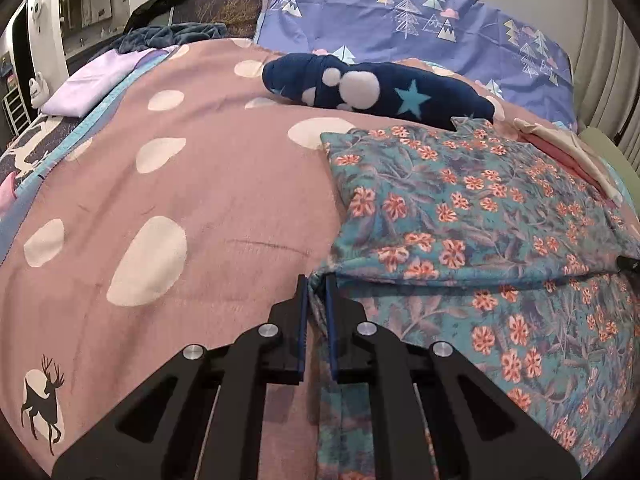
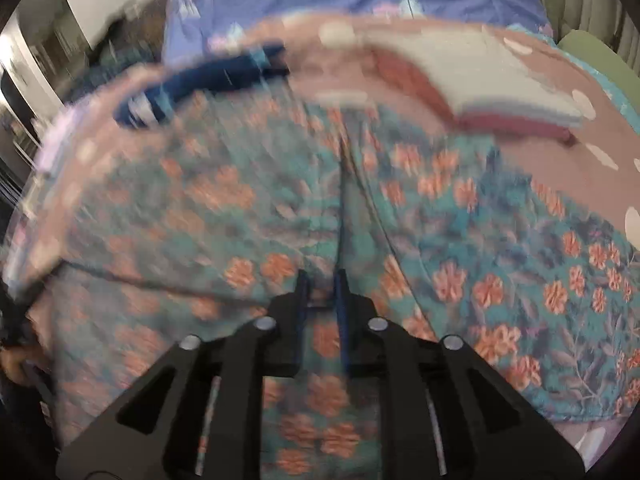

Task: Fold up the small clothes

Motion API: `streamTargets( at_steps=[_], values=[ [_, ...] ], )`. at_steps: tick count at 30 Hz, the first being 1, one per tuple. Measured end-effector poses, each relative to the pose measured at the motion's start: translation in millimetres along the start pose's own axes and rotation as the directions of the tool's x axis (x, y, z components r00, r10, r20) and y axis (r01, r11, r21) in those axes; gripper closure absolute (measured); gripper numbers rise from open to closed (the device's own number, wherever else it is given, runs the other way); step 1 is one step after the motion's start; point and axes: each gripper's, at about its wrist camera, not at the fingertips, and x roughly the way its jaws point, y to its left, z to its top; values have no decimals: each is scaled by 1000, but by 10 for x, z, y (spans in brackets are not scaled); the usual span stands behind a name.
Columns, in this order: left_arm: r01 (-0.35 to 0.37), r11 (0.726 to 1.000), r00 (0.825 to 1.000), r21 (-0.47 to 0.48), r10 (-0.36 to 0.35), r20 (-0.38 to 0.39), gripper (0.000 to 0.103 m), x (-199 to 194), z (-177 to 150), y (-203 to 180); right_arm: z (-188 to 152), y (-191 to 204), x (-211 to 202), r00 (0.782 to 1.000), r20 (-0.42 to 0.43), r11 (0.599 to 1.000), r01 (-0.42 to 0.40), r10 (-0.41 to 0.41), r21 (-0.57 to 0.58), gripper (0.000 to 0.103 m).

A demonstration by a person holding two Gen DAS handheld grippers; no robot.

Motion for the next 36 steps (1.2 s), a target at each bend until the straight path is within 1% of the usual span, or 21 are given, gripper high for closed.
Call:
streamTargets(
  at_steps=[3, 6, 7, 8, 10, 11, 15, 16, 17, 18, 20, 22, 24, 26, 28, 29, 30, 31, 32, 34, 36],
  values=[
    [8, 999, 1000, 35, -8, 5, 95, -99, -59, -60, -28, 30, -75, 999, 37, 1000, -1, 0, 7, 76],
    [148, 989, 989, -19, -147, 13, 94, -265, -48, 32, -7, 81, -247, 996, 85, 1000, 12, -14, 21, 72],
    [204, 977, 979, -55, -203, 38, 88, -324, 11, 89, 9, 128, -319, 993, 114, 1000, 11, -13, 15, 72],
    [231, 970, 972, -81, -227, 60, 82, -348, 65, 137, 20, 168, -383, 991, 137, 1000, -1, -1, 10, 72],
    [238, 960, 970, -145, -226, 92, 34, -288, 259, 205, 34, 272, -465, 984, 167, 998, -59, 60, -7, 72],
    [248, 956, 967, -156, -236, 91, 33, -222, 339, 217, 35, 334, -472, 981, 171, 995, -94, 96, -23, 72],
    [308, 930, 949, -198, -316, -6, 33, 356, 650, 178, -15, 505, -288, 984, 129, 992, -114, 121, -54, 72],
    [317, 922, 943, -224, -331, -29, 47, 522, 698, 160, -54, 488, -158, 988, 97, 993, -114, 117, -35, 72],
    [329, 914, 937, -237, -346, -37, 67, 631, 731, 141, -98, 459, -69, 991, 68, 994, -111, 112, -14, 74],
    [337, 910, 933, -242, -357, -46, 100, 729, 767, 118, -132, 415, 52, 993, 44, 994, -108, 108, 12, 76],
    [327, 914, 944, -240, -330, 28, 100, 648, 797, 115, -226, 353, 133, 988, 86, 991, -129, 127, 22, 76],
    [283, 944, 958, -171, -270, 96, 100, 495, 773, 50, -278, 377, 113, 985, 118, 993, -122, 122, -10, 76],
    [182, 981, 983, -69, -179, 44, 99, 597, 692, -53, -305, 408, 118, 986, 127, 994, -103, 105, -26, 76],
    [158, 985, 987, -64, -159, -6, 96, 714, 656, -42, -320, 459, 126, 988, 131, 996, -82, 87, -44, 72],
    [134, 988, 991, -73, -133, 21, 84, 626, 713, -18, -333, 503, 122, 987, 133, 994, -85, 93, -68, 57],
    [95, 993, 995, -66, -92, 43, 80, 558, 732, -18, -342, 529, 126, 985, 132, 992, -96, 107, -86, 46],
    [37, 998, 996, -46, -33, 77, 72, 445, 759, -45, -357, 567, 133, 985, 129, 989, -102, 116, -108, 41],
    [26, 999, 995, -35, -23, 99, 71, 367, 765, -50, -350, 606, 149, 985, 127, 987, -97, 113, -125, 36],
    [47, 999, 991, -23, -44, 129, 71, 246, 781, -78, -357, 647, 151, 987, 127, 986, -81, 100, -142, 34],
    [167, 986, 970, -7, -163, 182, 71, 7, 798, -156, -385, 727, 163, 989, 136, 984, -37, 61, -174, 33],
    [266, 964, 947, 11, -264, 181, 71, -75, 779, -284, -393, 721, 160, 988, 139, 984, -36, 61, -172, 34]
  ],
)
